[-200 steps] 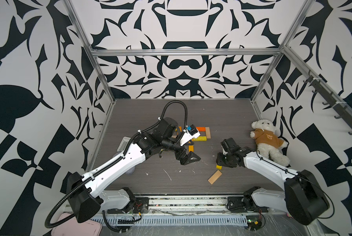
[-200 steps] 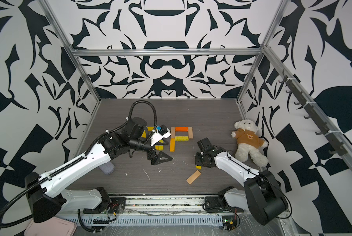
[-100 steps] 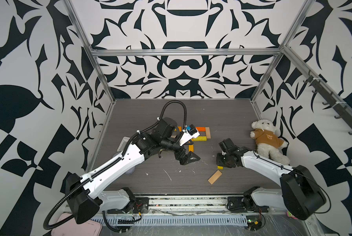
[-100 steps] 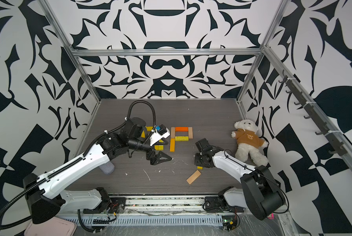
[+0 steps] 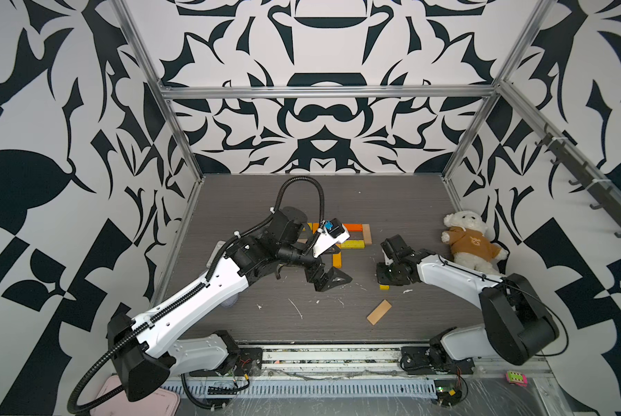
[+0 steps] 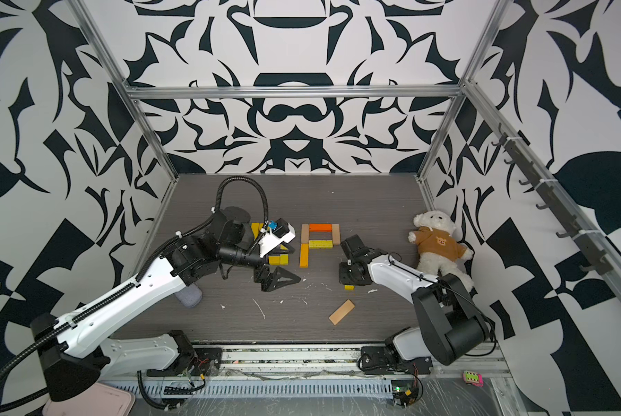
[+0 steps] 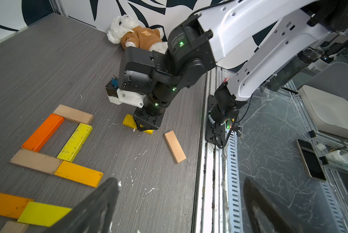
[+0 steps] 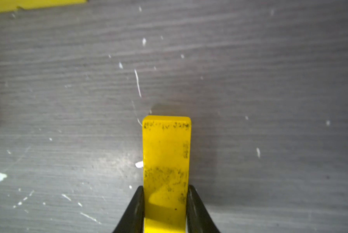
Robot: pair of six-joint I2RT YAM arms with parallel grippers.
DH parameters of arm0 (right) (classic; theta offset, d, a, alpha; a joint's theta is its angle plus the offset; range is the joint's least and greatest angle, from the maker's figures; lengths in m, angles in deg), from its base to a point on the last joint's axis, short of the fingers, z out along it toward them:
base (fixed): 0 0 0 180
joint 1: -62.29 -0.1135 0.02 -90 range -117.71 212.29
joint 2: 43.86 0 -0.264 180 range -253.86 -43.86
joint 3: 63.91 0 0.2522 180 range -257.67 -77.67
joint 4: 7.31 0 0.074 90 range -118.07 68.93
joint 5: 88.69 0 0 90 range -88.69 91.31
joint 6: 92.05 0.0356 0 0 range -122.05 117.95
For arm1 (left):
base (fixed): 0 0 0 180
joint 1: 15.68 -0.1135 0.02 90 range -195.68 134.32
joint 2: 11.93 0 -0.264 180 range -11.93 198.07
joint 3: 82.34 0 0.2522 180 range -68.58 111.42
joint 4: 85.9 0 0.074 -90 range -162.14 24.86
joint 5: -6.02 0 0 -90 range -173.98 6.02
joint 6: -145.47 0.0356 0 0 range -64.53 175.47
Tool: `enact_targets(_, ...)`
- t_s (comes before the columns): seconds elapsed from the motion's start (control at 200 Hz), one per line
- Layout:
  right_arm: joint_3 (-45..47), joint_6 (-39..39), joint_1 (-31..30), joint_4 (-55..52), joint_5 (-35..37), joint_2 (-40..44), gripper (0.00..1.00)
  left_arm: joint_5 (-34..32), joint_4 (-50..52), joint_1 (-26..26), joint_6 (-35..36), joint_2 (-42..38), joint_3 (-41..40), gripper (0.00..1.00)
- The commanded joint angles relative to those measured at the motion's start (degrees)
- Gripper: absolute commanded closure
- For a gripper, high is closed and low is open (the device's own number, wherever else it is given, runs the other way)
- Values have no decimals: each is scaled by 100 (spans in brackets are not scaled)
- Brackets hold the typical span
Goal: Assemble the number 8 with building blocks
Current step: Pick up the building block from the center of the board, then assemble the building block at the center of the board.
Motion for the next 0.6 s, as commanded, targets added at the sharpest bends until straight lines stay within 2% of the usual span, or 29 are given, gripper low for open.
enact_targets(0.0, -342, -363, 87, 133, -109, -279, 73, -23, -172, 17, 55, -117, -135, 1)
enact_targets(0.25, -777, -661, 323, 180, -432, -778, 73, -453, -612, 15, -255, -176, -365, 1)
enact_targets(0.595, -1085, -711, 416, 292, -660, -1230, 73, -452, -380, 14, -95, -142, -258, 1)
